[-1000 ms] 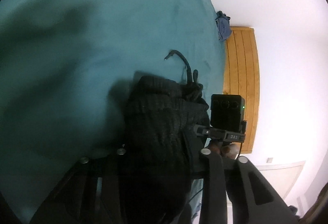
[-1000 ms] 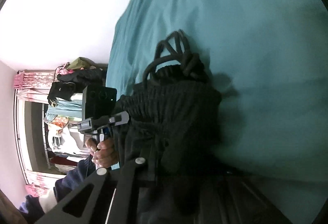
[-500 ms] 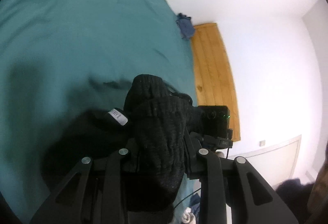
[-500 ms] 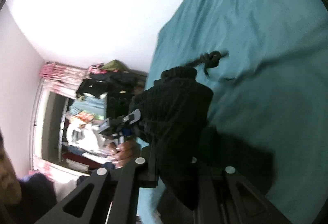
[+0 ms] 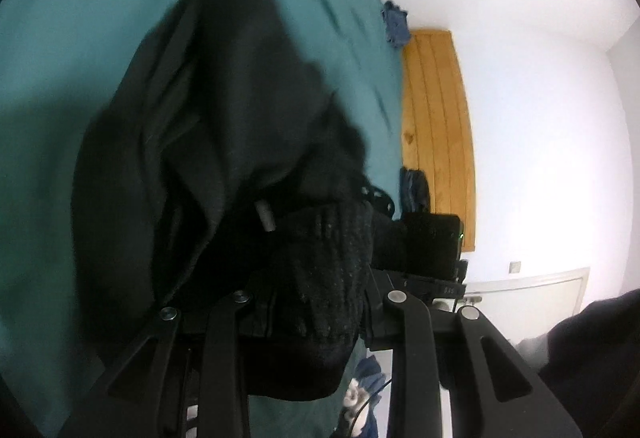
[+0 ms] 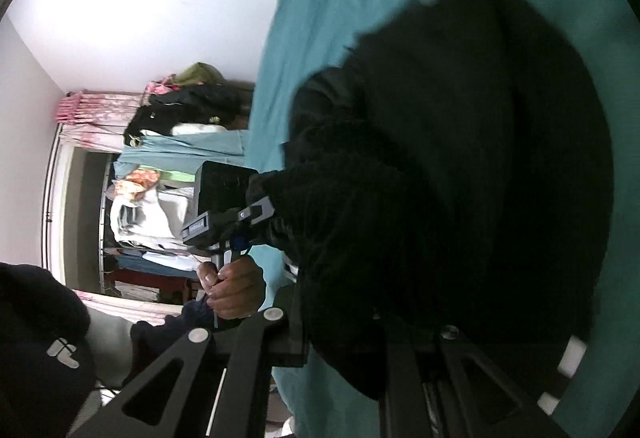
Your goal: Fold clothes
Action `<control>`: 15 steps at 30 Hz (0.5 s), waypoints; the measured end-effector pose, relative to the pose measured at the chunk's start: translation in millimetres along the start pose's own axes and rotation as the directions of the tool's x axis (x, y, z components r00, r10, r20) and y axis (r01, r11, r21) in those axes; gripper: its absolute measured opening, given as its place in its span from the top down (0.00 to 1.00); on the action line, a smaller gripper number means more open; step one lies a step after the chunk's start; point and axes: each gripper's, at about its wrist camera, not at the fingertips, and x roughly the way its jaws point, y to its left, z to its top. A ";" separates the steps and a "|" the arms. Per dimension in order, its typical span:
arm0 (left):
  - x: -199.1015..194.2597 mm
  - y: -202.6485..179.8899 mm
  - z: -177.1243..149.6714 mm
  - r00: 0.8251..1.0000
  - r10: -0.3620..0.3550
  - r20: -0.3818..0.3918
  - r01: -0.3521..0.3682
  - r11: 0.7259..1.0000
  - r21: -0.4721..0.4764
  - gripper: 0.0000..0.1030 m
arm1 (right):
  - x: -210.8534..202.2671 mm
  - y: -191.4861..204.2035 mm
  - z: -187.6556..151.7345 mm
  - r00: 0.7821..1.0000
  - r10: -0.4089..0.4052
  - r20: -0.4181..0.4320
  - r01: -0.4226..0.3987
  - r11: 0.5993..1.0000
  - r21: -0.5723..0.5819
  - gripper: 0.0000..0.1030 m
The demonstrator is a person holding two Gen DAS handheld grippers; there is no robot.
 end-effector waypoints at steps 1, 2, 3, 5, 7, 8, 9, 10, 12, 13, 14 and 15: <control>0.5 5.4 -5.2 1.000 0.013 -0.002 -0.013 1.000 0.003 0.69 | 4.7 -3.5 -2.5 0.999 -0.032 -0.021 0.032 0.999 -0.011 0.90; -0.6 9.8 -8.7 1.000 0.004 -0.006 -0.004 1.000 0.003 0.67 | 5.9 -5.7 -4.4 0.997 -0.071 -0.034 0.071 0.997 -0.016 0.89; -3.4 14.6 -11.1 1.000 -0.007 -0.014 0.007 1.000 -0.008 0.66 | 6.0 -8.5 -4.3 0.995 -0.083 -0.049 0.082 0.997 -0.015 0.89; -6.3 20.8 -4.9 0.998 -0.029 -0.058 0.023 0.995 -0.093 0.61 | 3.4 -5.8 -0.5 0.992 -0.109 -0.061 0.110 0.994 0.011 0.80; -12.8 16.7 6.6 0.998 -0.013 -0.056 0.004 0.989 -0.145 0.36 | -3.6 0.7 2.9 0.992 -0.114 -0.045 0.115 0.993 0.023 0.68; -15.5 7.7 12.5 0.999 0.012 -0.051 -0.018 0.994 -0.108 0.29 | -10.3 7.2 5.7 0.992 -0.127 -0.011 0.128 0.992 0.011 0.62; -17.3 -1.8 17.7 0.998 0.042 -0.048 -0.046 0.997 -0.069 0.25 | -11.0 11.7 7.1 0.991 -0.136 0.004 0.136 0.991 0.000 0.59; -16.8 -13.0 20.6 0.995 0.089 -0.054 -0.090 0.996 -0.024 0.25 | -11.7 20.3 8.5 0.984 -0.176 0.001 0.176 0.984 -0.022 0.59; -12.3 -42.9 21.1 0.972 0.224 -0.070 -0.215 0.970 0.113 0.25 | -13.4 36.7 3.1 0.951 -0.307 -0.034 0.301 0.945 -0.126 0.56; -9.0 -60.0 19.8 0.950 0.302 -0.072 -0.284 0.939 0.194 0.25 | -14.4 44.6 -3.3 0.917 -0.395 -0.058 0.377 0.903 -0.207 0.54; -6.8 -76.3 16.2 0.925 0.374 -0.069 -0.342 0.898 0.276 0.25 | -15.3 52.5 -9.7 0.874 -0.481 -0.074 0.443 0.849 -0.288 0.50; -7.8 -90.0 5.9 0.902 0.428 -0.064 -0.379 0.852 0.361 0.25 | -17.1 58.8 -16.9 0.827 -0.555 -0.093 0.482 0.784 -0.392 0.49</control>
